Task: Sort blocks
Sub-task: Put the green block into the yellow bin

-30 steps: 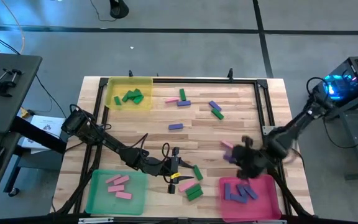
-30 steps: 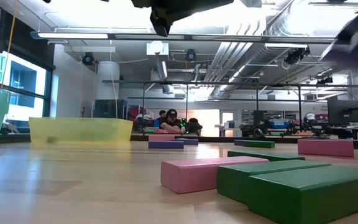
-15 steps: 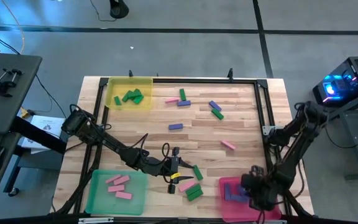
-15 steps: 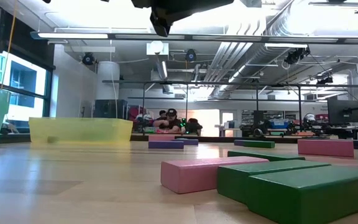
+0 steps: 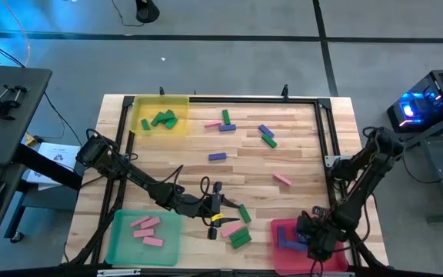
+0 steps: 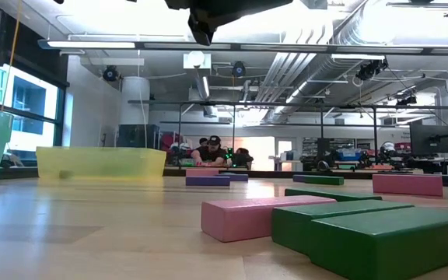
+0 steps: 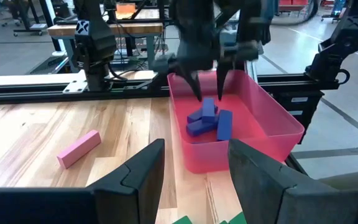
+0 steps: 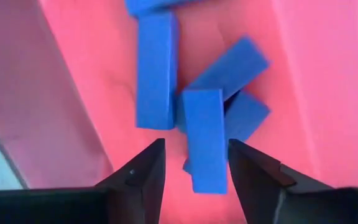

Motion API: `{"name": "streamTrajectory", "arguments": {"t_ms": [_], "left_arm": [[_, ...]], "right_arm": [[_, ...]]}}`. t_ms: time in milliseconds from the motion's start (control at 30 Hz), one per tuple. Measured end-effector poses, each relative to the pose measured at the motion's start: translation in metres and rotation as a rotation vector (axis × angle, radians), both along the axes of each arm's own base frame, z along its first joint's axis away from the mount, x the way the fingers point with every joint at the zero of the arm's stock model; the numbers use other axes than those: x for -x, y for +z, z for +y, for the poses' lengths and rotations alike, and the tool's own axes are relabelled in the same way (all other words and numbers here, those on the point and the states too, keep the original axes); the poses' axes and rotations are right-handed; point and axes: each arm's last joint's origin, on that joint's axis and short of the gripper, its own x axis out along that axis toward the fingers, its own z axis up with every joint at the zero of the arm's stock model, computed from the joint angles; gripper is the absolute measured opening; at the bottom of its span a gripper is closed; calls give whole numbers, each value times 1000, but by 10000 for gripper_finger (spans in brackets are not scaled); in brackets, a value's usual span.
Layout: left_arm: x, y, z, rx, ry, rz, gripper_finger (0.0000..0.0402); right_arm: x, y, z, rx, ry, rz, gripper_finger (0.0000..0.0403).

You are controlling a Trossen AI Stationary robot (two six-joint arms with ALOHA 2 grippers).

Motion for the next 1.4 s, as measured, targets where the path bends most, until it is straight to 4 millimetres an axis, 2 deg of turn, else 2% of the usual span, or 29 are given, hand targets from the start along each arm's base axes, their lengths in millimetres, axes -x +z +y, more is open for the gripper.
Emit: {"name": "streamTrajectory", "arguments": {"t_ms": [167,333,400,533,633,767,867,967,1133,1400], "left_arm": [[0,0,0,0,1,0,163],[0,1,0,6,1,-7,163],[0,1,0,32,8,-3,163],[6,11,-5,127,7,-16,163],[18,29,-12,147,-21,-25,163],[34,42,-18,113,3,6,163],[42,44,-21,72,70,27,163],[46,39,-23,31,124,52,163],[47,34,-22,45,168,92,163],[46,35,-20,46,174,89,163]], "right_arm": [[-7,39,1,85,31,-161,159],[-26,69,9,223,47,-592,159],[-40,76,9,266,72,-730,160],[-80,79,6,248,142,-868,162],[-109,66,1,259,247,-872,173],[-141,37,-15,269,267,-769,201],[-160,14,-30,263,215,-680,226],[-174,-2,-44,192,66,-594,239],[-183,-26,-54,208,-101,-503,240],[-182,-66,-56,313,-217,-365,240]]}}
